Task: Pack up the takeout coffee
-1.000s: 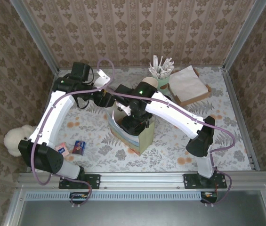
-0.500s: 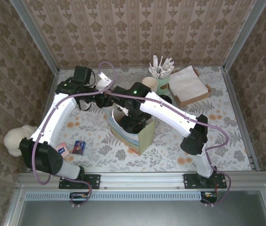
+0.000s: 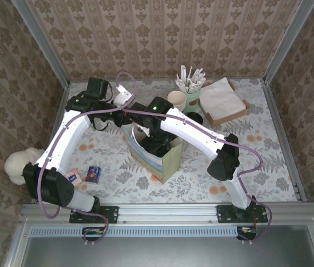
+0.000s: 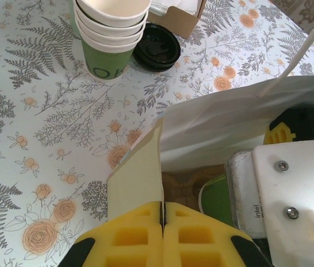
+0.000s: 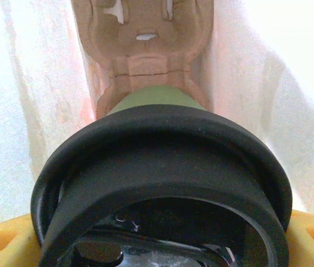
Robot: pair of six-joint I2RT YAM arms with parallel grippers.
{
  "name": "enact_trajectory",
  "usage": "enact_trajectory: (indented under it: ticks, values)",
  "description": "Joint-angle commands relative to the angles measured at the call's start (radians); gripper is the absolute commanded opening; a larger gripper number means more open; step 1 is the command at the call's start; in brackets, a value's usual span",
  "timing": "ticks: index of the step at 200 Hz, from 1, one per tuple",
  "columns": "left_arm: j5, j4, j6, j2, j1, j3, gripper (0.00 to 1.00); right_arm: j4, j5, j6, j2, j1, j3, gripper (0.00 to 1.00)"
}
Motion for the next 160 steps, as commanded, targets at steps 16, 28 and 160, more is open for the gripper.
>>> enact_trajectory:
  ticks: [16, 28, 160]
  values:
    - [0.031, 0.014, -0.003, -0.015, -0.003, -0.013, 0.0, -0.016, -0.03, -0.006, -0.029, -0.006, -0.087, 0.59]
    - [0.031, 0.015, -0.003, -0.018, -0.003, -0.014, 0.0, -0.013, -0.035, -0.01, -0.036, -0.007, -0.111, 0.59]
    - [0.029, 0.01, -0.023, -0.017, -0.003, 0.001, 0.0, -0.032, -0.037, 0.008, -0.073, -0.007, -0.168, 0.59]
